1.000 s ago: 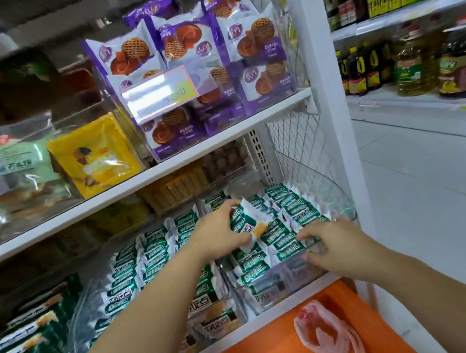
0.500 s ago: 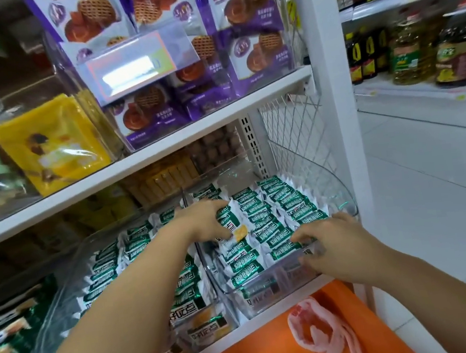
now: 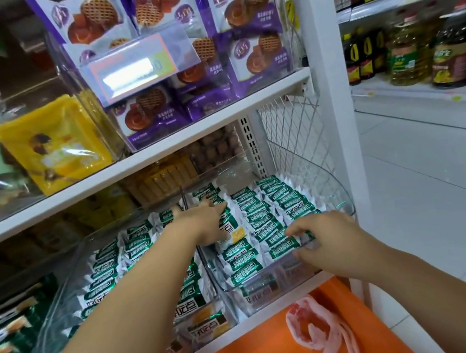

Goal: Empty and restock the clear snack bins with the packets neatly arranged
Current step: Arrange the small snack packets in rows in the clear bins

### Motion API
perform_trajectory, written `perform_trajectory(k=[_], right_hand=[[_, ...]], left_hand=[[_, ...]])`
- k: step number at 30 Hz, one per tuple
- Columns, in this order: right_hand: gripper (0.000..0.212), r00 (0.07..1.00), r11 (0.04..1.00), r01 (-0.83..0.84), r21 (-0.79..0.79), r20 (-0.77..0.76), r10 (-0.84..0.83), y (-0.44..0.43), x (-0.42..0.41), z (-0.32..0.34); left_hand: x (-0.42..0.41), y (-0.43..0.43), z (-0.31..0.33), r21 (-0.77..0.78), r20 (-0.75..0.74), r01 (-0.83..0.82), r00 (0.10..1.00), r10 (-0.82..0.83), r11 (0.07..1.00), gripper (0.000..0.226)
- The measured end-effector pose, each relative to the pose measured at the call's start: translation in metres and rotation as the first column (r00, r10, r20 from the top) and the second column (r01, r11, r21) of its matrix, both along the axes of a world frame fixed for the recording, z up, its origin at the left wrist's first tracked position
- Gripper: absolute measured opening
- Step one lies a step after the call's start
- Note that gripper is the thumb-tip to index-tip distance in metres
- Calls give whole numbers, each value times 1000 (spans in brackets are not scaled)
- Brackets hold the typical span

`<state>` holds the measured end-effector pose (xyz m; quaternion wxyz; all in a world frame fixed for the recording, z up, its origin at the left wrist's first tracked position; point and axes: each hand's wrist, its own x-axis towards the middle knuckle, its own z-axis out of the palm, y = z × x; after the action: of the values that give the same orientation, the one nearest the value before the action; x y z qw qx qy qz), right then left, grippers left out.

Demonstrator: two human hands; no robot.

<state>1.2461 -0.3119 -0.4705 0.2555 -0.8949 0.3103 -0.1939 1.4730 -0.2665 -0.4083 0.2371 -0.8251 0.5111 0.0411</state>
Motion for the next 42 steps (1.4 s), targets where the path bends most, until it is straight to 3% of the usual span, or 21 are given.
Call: perform_trajectory(k=[2, 5, 7, 9, 11, 13, 16, 19, 23, 27, 30, 35, 38, 42], right_hand=[[35, 996, 1000, 5, 15, 86, -6, 5, 3, 8], [31, 983, 1000, -24, -3, 181, 24, 19, 12, 18], [27, 974, 998, -61, 17, 221, 56, 36, 19, 23], [22, 968, 994, -102, 33, 233, 92, 55, 27, 26], [18, 965, 985, -165, 44, 211, 152, 76, 36, 26], [13, 958, 967, -241, 88, 179, 222, 99, 47, 21], [12, 929, 915, -369, 164, 70, 362, 141, 68, 1], [7, 853, 844, -468, 260, -116, 509, 182, 95, -30], [14, 788, 802, -452, 391, -247, 564, 222, 133, -82], [19, 764, 790, -373, 486, -322, 559, 255, 170, -135], [24, 750, 780, -328, 533, -354, 558, 269, 196, -174], [65, 685, 767, -227, 600, -462, 564, 279, 234, -237], [84, 706, 774, -113, 623, -498, 504, 283, 252, -270], [84, 744, 821, -26, 570, -537, 396, 303, 275, -267]], left_hand=[[-1, 8, 2, -112, -30, 3, 1000, -7, 994, 81], [-9, 32, 8, -373, -68, 34, 996, -64, 927, 70], [-15, 59, 5, -576, -57, 96, 986, -157, 812, 53], [-20, 97, -4, -753, -13, 181, 957, -289, 632, 35], [-20, 141, -13, -824, -28, 206, 916, -400, 528, 27], [-15, 189, -25, -781, -116, 221, 868, -484, 584, 26], [4, 263, -55, -606, -225, 270, 844, -487, 748, 25], [26, 328, -92, -449, -309, 189, 884, -350, 873, 29], [57, 381, -131, -348, -398, 34, 899, -180, 937, 26], [94, 415, -179, -253, -429, -60, 902, -57, 966, 30], [129, 442, -223, -155, -531, -165, 845, 58, 974, 35], [187, 486, -282, -165, -664, -445, 710, 234, 880, 42], [216, 504, -314, -211, -578, -562, 732, 362, 800, 54], [244, 518, -349, -208, -454, -624, 744, 490, 753, 79]])
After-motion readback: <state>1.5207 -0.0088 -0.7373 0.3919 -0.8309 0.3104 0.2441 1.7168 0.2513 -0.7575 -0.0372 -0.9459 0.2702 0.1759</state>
